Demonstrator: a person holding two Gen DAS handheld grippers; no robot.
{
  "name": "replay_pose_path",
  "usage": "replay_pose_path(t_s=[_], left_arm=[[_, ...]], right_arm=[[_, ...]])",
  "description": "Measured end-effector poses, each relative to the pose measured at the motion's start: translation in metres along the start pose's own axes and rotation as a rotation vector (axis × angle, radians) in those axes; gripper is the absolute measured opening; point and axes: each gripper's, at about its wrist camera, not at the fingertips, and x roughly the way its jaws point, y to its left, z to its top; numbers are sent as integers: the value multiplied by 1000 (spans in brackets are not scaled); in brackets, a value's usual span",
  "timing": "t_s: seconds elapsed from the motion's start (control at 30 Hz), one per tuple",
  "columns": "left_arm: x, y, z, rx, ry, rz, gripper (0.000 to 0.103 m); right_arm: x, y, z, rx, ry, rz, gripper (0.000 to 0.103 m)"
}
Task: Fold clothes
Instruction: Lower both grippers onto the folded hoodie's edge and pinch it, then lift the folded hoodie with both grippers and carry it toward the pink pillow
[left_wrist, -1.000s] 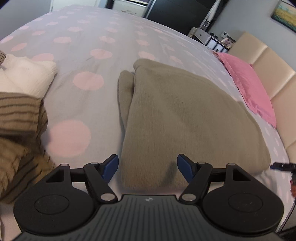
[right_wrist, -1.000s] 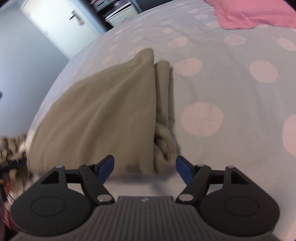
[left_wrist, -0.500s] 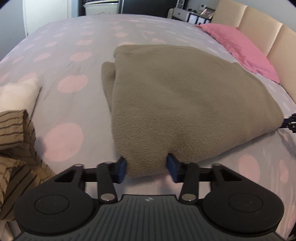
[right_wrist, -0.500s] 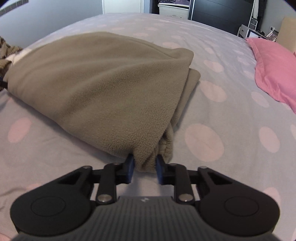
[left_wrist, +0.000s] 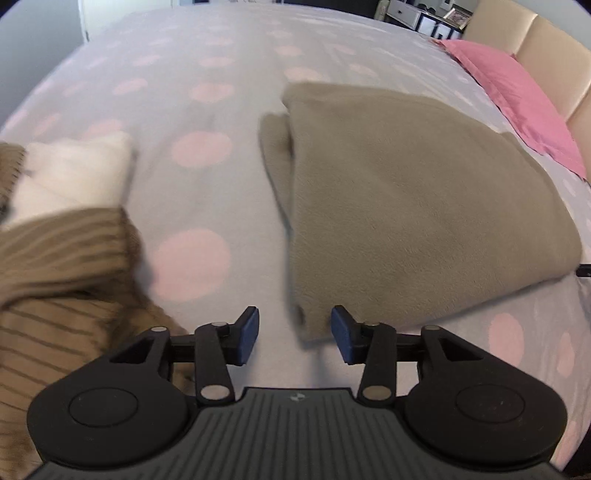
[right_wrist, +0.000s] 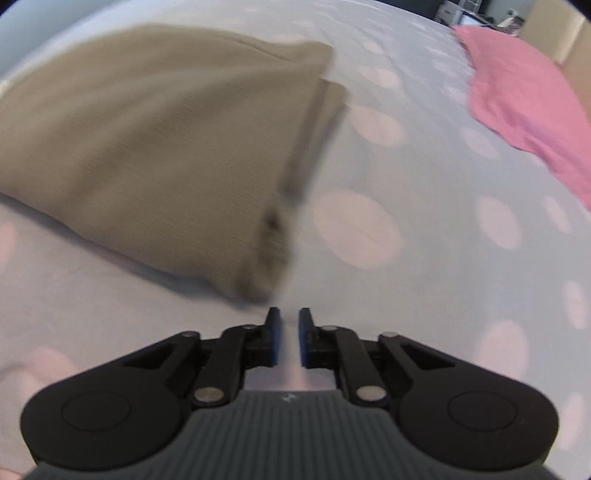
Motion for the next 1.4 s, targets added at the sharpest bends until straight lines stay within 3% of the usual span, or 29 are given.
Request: replay_pose_path(t_s=[0.1, 0.17, 0.2, 0.23, 0.33, 0.4, 0.5, 0.87, 1.17, 1.4], left_arm=[[-23, 10, 13, -71, -101, -70, 66], [-29, 16, 22, -141, -147, -135, 73], [-28, 18, 27, -170, -148, -163, 73], [-23, 19, 34, -192, -133, -188, 73], [-4, 25, 44, -230, -78, -223, 73], [13, 30, 46, -258, -54, -224, 73], [39, 39, 46, -304, -26, -246, 73], [115, 63, 46, -448, 1, -328, 73], [149, 66, 62, -427, -34, -418, 75], [160, 53, 85, -328, 2, -394, 73]], right_arm=[[-16, -23, 0, 128, -57, 56, 16], [-29, -32, 6, 217, -119, 107, 35], [-33, -34, 11, 261, -155, 129, 59], [-36, -35, 17, 305, -182, 160, 69], [-31, -38, 38, 447, -198, 295, 71], [-22, -37, 53, 520, -197, 335, 72], [-10, -35, 69, 565, -187, 350, 78], [66, -45, 90, 649, -77, 426, 82], [106, -59, 90, 751, -69, 541, 89], [128, -59, 112, 704, -75, 597, 88]])
